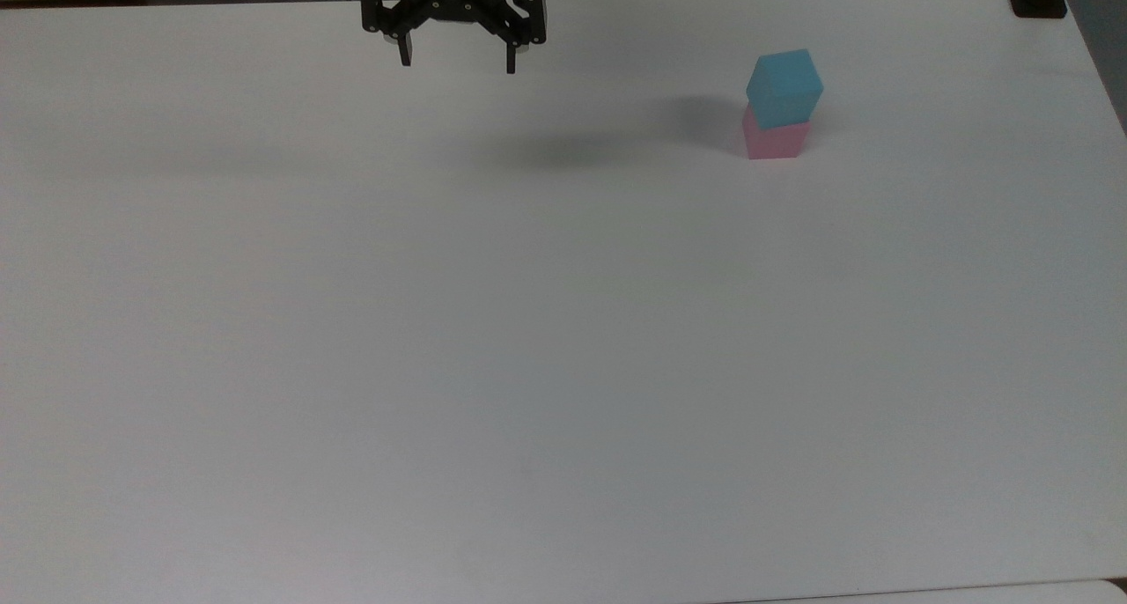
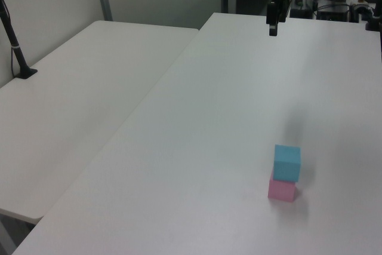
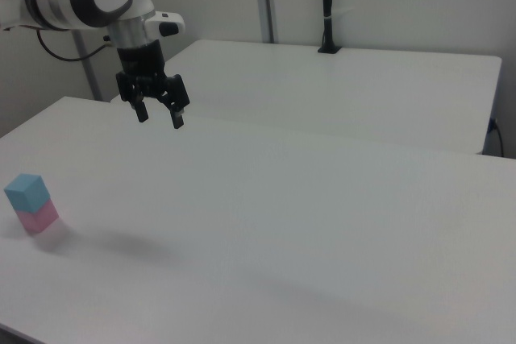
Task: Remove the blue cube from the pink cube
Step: 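Move the open gripper over the light-blue cube and lower it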
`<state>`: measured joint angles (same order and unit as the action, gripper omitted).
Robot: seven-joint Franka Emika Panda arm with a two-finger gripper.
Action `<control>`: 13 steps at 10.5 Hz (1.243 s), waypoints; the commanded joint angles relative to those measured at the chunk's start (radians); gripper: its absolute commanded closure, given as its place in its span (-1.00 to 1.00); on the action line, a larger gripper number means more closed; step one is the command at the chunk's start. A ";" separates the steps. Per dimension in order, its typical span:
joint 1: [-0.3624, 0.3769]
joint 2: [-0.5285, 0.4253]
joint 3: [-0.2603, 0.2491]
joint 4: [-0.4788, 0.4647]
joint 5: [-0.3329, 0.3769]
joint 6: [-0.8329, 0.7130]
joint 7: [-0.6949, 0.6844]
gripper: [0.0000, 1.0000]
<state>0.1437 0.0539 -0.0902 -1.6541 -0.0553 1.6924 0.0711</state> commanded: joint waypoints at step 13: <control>0.163 -0.014 0.014 0.004 0.072 -0.056 0.097 -1.00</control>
<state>0.1927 0.0537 -0.0744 -1.6539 0.0006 1.6793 0.0743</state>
